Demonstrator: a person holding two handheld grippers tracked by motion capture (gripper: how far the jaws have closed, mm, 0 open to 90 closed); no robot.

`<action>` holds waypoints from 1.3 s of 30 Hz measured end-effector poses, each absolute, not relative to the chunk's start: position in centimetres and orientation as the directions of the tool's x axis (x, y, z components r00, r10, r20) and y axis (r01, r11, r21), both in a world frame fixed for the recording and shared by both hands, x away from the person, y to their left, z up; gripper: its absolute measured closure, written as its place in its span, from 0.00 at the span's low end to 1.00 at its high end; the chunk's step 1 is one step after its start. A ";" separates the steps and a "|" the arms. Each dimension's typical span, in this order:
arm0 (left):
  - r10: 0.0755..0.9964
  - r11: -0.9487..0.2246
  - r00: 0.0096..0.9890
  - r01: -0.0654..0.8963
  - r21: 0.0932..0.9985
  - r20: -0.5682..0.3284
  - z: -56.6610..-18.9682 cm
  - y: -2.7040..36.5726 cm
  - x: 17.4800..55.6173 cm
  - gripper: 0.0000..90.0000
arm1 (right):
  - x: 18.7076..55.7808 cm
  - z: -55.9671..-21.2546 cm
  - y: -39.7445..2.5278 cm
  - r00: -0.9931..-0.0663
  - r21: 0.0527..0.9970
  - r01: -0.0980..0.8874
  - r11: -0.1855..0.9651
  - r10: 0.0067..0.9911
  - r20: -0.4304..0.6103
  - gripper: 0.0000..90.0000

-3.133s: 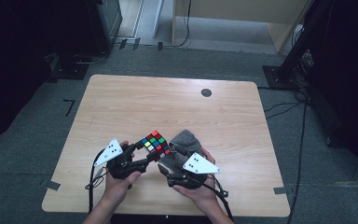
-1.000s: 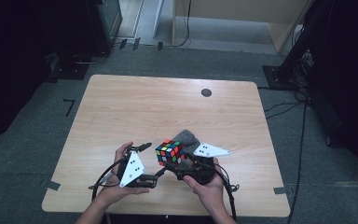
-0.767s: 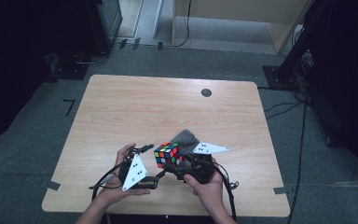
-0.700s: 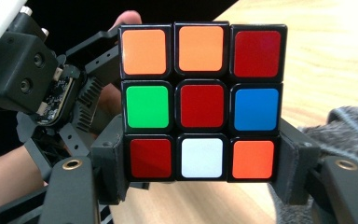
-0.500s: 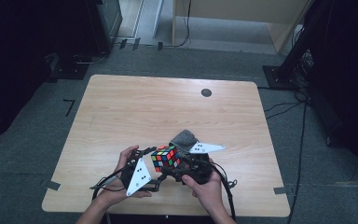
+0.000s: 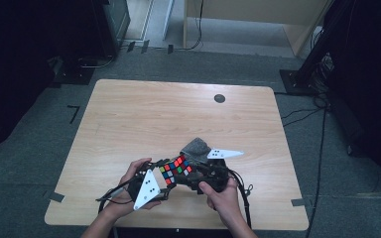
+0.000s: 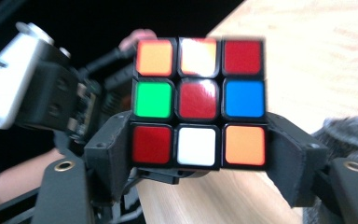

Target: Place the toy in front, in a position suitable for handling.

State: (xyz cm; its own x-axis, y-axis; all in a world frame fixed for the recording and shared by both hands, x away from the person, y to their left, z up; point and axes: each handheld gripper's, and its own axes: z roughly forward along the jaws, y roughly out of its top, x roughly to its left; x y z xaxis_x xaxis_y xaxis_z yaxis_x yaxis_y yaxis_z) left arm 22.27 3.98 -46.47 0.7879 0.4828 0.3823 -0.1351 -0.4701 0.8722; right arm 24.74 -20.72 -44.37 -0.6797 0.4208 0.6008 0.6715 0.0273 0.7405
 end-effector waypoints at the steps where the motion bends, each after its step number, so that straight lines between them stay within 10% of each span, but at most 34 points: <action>1: 0.496 -0.466 0.785 -0.120 0.877 0.371 -46.5 4.1 22.5 0.37 | 24.8 -44.2 -21.1 -0.679 0.745 0.667 0.002 0.413 0.607 0.33; 6: 0.549 -0.427 0.784 -0.035 0.904 0.289 -46.3 5.1 23.5 0.37 | 24.7 -43.8 -23.2 -0.696 0.853 0.509 -0.111 0.530 0.485 0.27; 10: 0.563 -0.378 0.803 0.040 0.925 0.195 -46.0 5.7 24.0 0.36 | 24.8 -45.5 -22.5 -0.661 0.938 0.337 0.077 0.729 0.178 0.27; 17: 0.568 -0.345 0.815 0.111 0.932 0.113 -45.8 6.0 24.4 0.36 | 26.1 -49.6 -19.9 -0.620 0.836 0.391 0.386 0.782 -0.070 0.20; 24: 0.581 -0.313 0.812 0.164 0.935 0.052 -45.9 6.4 25.0 0.36 | 27.1 -51.7 -19.3 -0.624 0.753 0.503 0.423 0.781 -0.021 0.30; 31: 0.589 -0.320 0.807 0.179 0.930 0.048 -46.1 6.5 25.2 0.36 | 27.0 -51.6 -20.0 -0.611 0.759 0.490 0.430 0.790 -0.053 0.76; 39: 0.528 -0.444 0.842 0.161 0.881 0.112 -46.8 5.3 25.1 0.37 | 24.3 -45.3 -22.1 -0.655 0.941 0.319 0.113 0.743 0.133 0.79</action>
